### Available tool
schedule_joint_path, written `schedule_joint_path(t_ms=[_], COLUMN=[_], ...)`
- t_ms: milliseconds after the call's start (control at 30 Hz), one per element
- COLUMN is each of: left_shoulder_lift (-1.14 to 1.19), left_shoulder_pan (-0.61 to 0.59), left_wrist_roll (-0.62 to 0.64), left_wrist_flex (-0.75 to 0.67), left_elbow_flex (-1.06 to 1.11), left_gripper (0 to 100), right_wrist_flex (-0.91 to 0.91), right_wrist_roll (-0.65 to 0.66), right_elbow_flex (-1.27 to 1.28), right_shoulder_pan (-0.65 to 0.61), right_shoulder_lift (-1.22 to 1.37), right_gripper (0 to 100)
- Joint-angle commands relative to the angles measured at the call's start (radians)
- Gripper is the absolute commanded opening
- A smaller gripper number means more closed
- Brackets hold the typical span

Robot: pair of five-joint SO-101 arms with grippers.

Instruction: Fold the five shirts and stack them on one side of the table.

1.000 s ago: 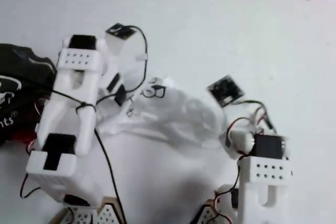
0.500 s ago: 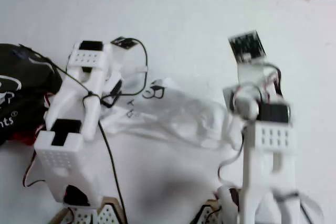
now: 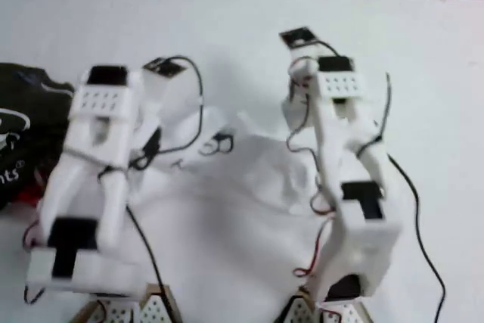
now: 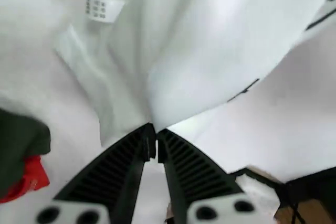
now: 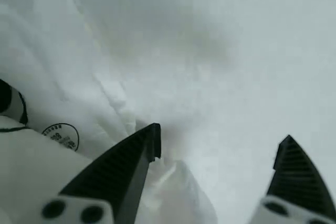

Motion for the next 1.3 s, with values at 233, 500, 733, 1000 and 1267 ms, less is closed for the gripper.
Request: schedule_joint_path(t_ms=[233,500,733,1000,1267], left_shoulder_lift=[-0.269,-0.269,-0.269,-0.269,-0.267], left_shoulder_pan=[-0.161,-0.183,-0.181,-0.175,-0.081], left_wrist_roll=[-0.155,-0.155,-0.147,-0.066,0.046], left_wrist_flex=[-0.114,-0.172,-0.201,-0.298,-0.298], left_elbow_flex=[0.282,0.291,0.289,0.196,-0.159], left_gripper=[3,3,3,3,3], right_wrist_flex=[0.289,0.275,0.265,0.266,0.263], right_wrist_roll=[0.068,0.086,0.086,0.08,0.077], right_elbow_flex=[-0.288,-0.272,-0.275,-0.428,-0.671], right_shoulder_pan=[-0.145,-0.162,-0.119,-0.002,0.076], right_shoulder_lift=[0.341,0.363,0.358,0.196,0.099], right_gripper=[34.0,14.5,1.8,1.8,1.8])
